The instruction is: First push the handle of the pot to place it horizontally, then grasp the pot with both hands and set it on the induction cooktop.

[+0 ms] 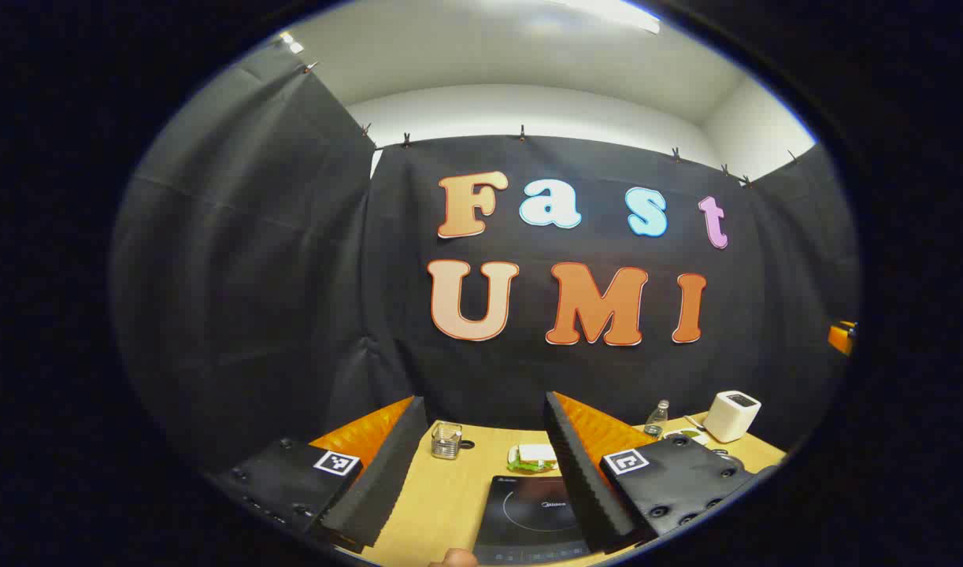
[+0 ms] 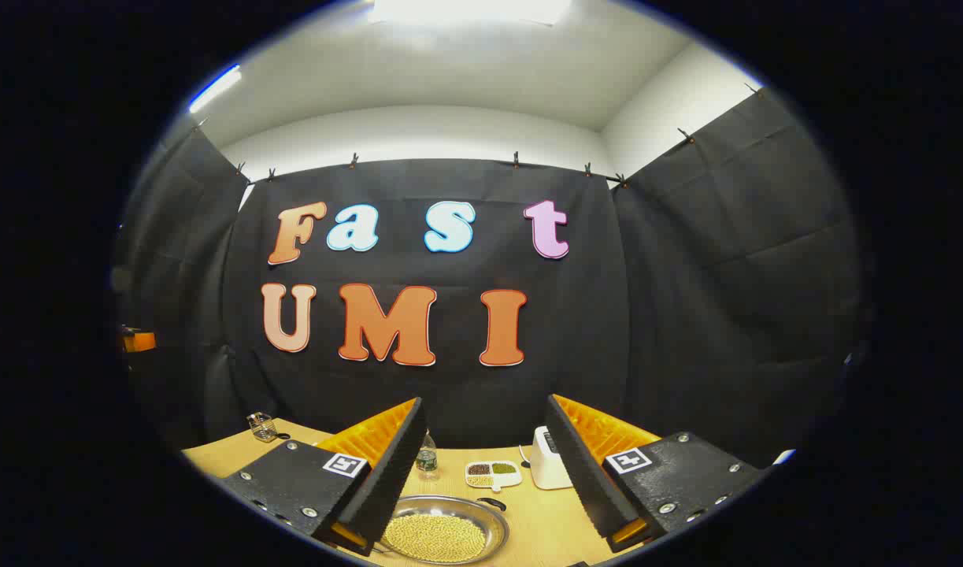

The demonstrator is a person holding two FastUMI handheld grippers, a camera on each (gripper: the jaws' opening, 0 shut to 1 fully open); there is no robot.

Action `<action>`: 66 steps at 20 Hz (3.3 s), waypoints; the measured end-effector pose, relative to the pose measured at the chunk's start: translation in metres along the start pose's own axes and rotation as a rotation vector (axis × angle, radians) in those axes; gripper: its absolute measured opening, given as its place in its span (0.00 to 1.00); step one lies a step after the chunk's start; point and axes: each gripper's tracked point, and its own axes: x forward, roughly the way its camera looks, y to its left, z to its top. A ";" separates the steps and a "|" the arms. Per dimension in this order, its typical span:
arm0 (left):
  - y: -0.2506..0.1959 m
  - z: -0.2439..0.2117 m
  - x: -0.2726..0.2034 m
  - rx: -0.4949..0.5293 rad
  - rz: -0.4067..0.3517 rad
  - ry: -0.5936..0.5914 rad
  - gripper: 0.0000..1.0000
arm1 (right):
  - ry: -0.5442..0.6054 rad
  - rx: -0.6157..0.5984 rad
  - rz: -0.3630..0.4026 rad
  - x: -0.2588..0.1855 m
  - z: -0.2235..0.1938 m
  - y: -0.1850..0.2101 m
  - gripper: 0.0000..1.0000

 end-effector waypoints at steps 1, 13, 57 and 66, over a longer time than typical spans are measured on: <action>0.001 0.001 -0.003 -0.011 -0.008 0.007 0.97 | 0.009 0.004 0.008 0.002 -0.001 0.002 0.95; -0.013 0.030 -0.013 0.091 0.008 -0.086 0.97 | 0.030 0.029 -0.008 0.011 -0.013 -0.013 0.95; 0.011 0.027 -0.015 0.048 0.062 -0.093 0.97 | 0.132 -0.019 0.145 0.005 -0.106 0.063 0.11; 0.002 0.025 -0.019 0.048 0.039 -0.093 0.97 | 0.207 -0.038 0.172 -0.023 -0.160 0.073 0.00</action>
